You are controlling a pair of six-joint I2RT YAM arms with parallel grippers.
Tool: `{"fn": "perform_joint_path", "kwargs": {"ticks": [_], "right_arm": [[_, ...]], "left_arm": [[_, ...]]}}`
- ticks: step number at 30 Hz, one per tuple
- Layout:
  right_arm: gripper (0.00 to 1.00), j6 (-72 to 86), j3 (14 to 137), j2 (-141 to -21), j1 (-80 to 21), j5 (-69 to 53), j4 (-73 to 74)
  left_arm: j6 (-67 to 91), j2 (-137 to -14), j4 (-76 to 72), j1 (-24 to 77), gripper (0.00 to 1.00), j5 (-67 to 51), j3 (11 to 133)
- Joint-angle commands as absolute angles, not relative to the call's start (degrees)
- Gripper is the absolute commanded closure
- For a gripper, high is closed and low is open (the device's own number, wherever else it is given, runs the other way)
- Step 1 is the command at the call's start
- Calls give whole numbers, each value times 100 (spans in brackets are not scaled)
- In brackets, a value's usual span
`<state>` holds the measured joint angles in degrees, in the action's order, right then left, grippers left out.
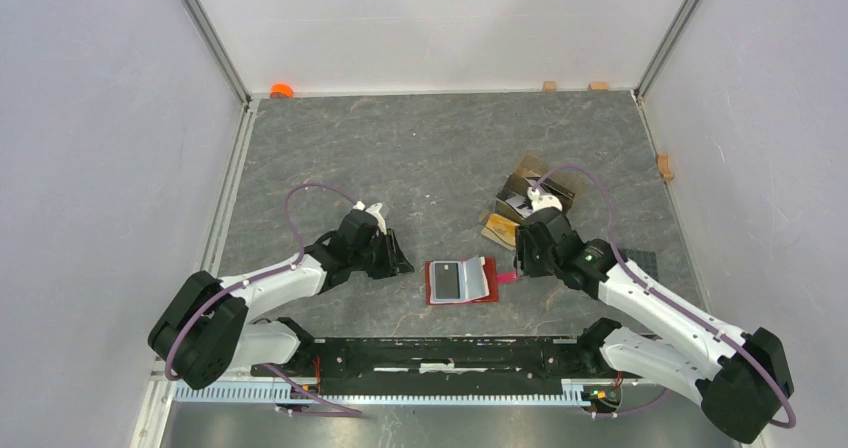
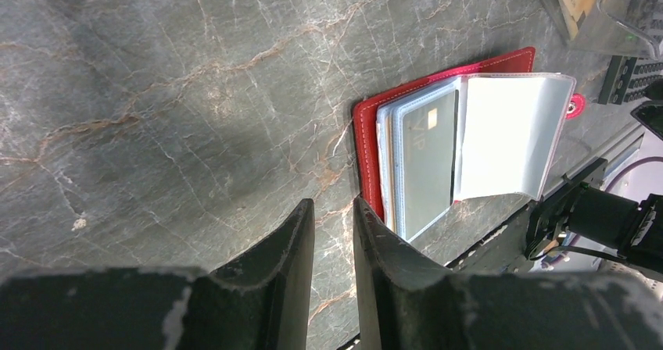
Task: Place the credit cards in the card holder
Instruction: Close the card holder at the center of the board.
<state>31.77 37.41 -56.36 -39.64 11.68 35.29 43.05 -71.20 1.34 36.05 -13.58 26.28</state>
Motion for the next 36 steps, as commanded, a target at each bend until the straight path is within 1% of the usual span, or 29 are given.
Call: {"fn": "perform_joint_path", "kwargs": {"ticks": [1, 5, 11, 17, 20, 21, 22, 23, 24, 25, 29, 32, 36], "right_arm": [[54, 3284, 3234, -5314, -3646, 1116, 3260], [53, 3353, 2748, -5349, -3543, 231, 2346], [51, 3538, 2292, -5477, -3364, 105, 1733], [53, 3594, 1911, -5431, -3235, 14, 1130], [59, 3615, 1783, -5422, -3208, -269, 869], [65, 3615, 1745, -5404, -3201, -300, 794], [83, 3565, 1712, -5320, -3191, -309, 669], [92, 3533, 1735, -5283, -3190, -299, 683], [97, 3480, 1772, -5248, -3191, -296, 709], [100, 3432, 1831, -5208, -3190, -298, 739], [100, 3177, 2086, -5007, -3190, -552, 811], [100, 3072, 2231, -4939, -3193, -1203, 557], [100, 3250, 2204, -5151, -3307, -2168, -185]], "left_arm": [[4116, -7014, 163, 3571, 68, -1340, 2663], [4114, -7019, 160, 3568, 68, -1371, 2672], [4114, -6973, 159, 3568, 68, -1450, 2663], [4182, -7063, -48, 3571, 69, -1567, 2525], [4283, -7153, -320, 3568, 70, -1666, 2408], [4329, -7174, -427, 3577, 70, -1701, 2355], [4444, -7303, -696, 3618, 71, -1749, 2243], [4455, -7374, -747, 3657, 72, -1727, 2223], [4472, -7443, -809, 3688, 72, -1710, 2211], [4496, -7543, -889, 3728, 72, -1705, 2184], [4698, -7993, -1431, 3911, 73, -1788, 2160], [4813, -8294, -1765, 4029, 75, -1828, 2191], [4835, -8601, -1980, 4087, 76, -1837, 2257]]}}
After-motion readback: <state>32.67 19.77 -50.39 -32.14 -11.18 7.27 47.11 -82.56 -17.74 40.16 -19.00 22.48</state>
